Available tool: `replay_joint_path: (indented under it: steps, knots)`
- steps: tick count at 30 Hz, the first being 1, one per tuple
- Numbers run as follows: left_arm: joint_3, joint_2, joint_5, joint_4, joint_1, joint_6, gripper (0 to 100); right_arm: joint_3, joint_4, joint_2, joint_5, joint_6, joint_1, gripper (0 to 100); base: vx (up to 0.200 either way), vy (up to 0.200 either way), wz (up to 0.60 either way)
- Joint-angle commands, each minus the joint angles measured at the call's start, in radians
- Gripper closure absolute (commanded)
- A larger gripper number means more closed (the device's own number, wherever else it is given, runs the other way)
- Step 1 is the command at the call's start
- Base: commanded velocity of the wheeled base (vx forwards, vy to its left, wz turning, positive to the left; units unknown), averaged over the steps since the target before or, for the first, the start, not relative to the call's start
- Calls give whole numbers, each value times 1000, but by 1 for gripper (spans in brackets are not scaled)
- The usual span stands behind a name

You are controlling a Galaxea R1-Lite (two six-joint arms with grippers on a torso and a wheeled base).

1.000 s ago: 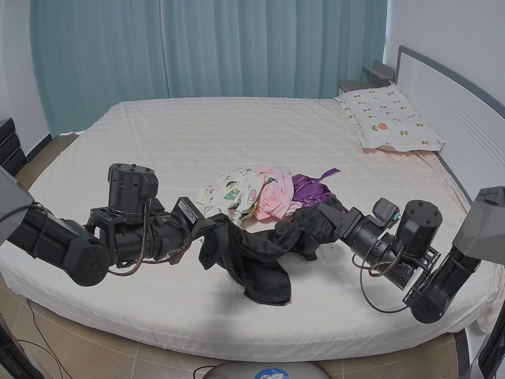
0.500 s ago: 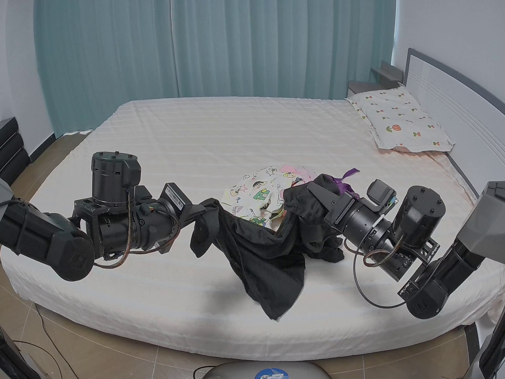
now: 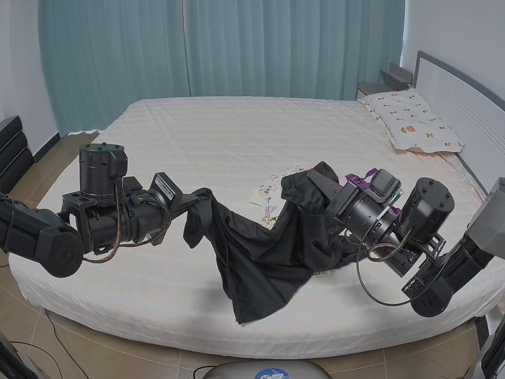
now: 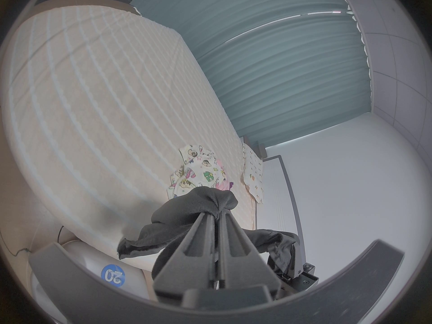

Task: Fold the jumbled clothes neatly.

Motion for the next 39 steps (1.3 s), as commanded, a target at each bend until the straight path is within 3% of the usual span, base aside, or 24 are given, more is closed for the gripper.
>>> replay_joint_path:
  steps: [1, 20, 26, 39]
  knots:
    - [0, -14, 0, -1, 9, -2, 100, -3, -14, -17, 1, 1, -4, 100, 0, 200, 0]
    - [0, -42, 0, -18, 32, -2, 100, -4, -14, -94, 2, -1, -22, 100, 0, 200, 0]
    - [2, -39, 0, -18, 32, -2, 100, -3, -14, -104, 2, 1, -27, 100, 0, 0, 0]
    - [3, 10, -3, -19, 27, 0, 100, 26, -14, -5, 1, 21, -125, 100, -15, 0, 0]
